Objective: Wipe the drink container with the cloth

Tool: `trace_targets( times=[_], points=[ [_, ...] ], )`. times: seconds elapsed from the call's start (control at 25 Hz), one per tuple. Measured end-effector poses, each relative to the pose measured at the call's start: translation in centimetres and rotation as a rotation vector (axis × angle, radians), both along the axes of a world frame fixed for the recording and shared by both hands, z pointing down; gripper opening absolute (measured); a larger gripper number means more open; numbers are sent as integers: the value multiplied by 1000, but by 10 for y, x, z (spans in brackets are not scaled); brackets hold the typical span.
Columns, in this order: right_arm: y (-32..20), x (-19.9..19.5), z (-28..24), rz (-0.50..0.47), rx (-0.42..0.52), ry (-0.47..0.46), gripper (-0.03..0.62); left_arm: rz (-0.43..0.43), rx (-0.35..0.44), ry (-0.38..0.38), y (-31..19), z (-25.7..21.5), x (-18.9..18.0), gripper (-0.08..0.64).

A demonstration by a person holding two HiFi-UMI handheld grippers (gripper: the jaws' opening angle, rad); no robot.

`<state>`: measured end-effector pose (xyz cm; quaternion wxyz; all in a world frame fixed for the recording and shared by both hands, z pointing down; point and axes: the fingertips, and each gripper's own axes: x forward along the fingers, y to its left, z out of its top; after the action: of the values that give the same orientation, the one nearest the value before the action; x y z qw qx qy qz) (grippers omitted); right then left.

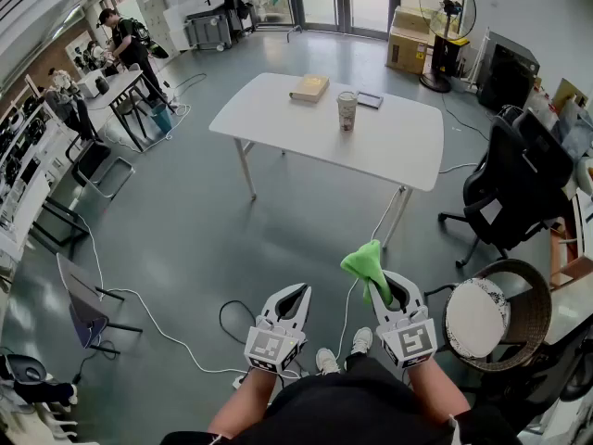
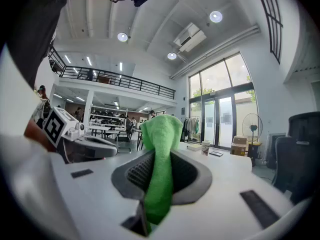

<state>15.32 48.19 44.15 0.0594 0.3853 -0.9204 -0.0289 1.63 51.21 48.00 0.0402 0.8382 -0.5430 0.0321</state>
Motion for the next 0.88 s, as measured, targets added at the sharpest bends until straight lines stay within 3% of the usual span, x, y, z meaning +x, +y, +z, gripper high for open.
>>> trace_targets(
  times=[0.52, 0.88],
  points=[
    [-2, -20, -3, -11, -3, -20, 75, 21, 15, 32, -1, 8, -7, 14],
    [-65, -6, -8, 12, 7, -75, 77, 3, -10, 37, -61, 15, -17, 14]
  ],
)
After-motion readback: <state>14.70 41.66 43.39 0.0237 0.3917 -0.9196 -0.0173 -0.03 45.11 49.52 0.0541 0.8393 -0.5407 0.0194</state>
